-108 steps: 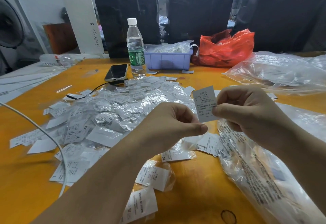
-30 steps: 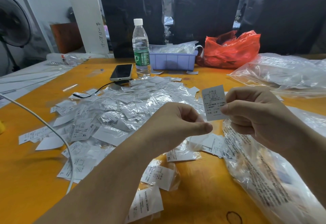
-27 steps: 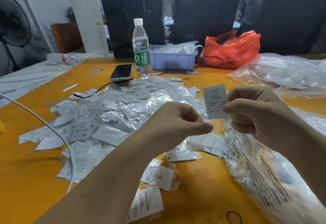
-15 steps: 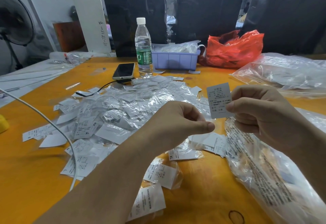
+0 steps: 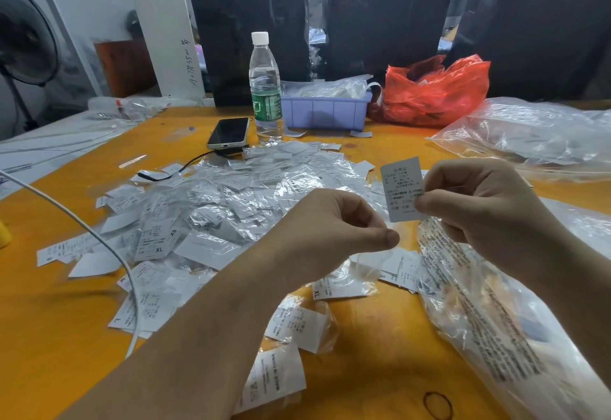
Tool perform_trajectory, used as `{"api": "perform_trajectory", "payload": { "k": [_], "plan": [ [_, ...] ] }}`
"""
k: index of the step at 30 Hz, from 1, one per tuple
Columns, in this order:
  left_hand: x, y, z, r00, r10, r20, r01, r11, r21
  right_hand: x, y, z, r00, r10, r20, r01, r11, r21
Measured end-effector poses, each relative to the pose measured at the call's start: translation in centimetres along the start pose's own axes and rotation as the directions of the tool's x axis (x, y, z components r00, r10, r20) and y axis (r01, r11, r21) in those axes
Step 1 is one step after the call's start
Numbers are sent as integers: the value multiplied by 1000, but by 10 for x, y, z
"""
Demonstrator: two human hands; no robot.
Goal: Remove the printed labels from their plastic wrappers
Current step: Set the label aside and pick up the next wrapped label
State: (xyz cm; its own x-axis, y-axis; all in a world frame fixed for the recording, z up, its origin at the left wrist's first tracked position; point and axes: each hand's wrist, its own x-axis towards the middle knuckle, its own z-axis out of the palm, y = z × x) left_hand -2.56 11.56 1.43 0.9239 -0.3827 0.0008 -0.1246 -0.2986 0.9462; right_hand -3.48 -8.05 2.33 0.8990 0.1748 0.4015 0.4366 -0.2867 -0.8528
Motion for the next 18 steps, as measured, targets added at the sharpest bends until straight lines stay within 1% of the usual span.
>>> {"api": "perform_trajectory", "payload": {
  "k": [8,13,18],
  "plan": [
    [-1,1,-1,1000,14,25,-13,1000,-24,0,-1,0,998,-56,-36,52,994,-99],
    [-2,3,-1,998,32,55,-30,999,-35,-1,0,-1,997,-63,-36,60,994,-87],
    [-2,2,-2,997,40,68,-40,999,-6,-1,-2,1,998,-59,-6,58,998,-36]
  ]
}}
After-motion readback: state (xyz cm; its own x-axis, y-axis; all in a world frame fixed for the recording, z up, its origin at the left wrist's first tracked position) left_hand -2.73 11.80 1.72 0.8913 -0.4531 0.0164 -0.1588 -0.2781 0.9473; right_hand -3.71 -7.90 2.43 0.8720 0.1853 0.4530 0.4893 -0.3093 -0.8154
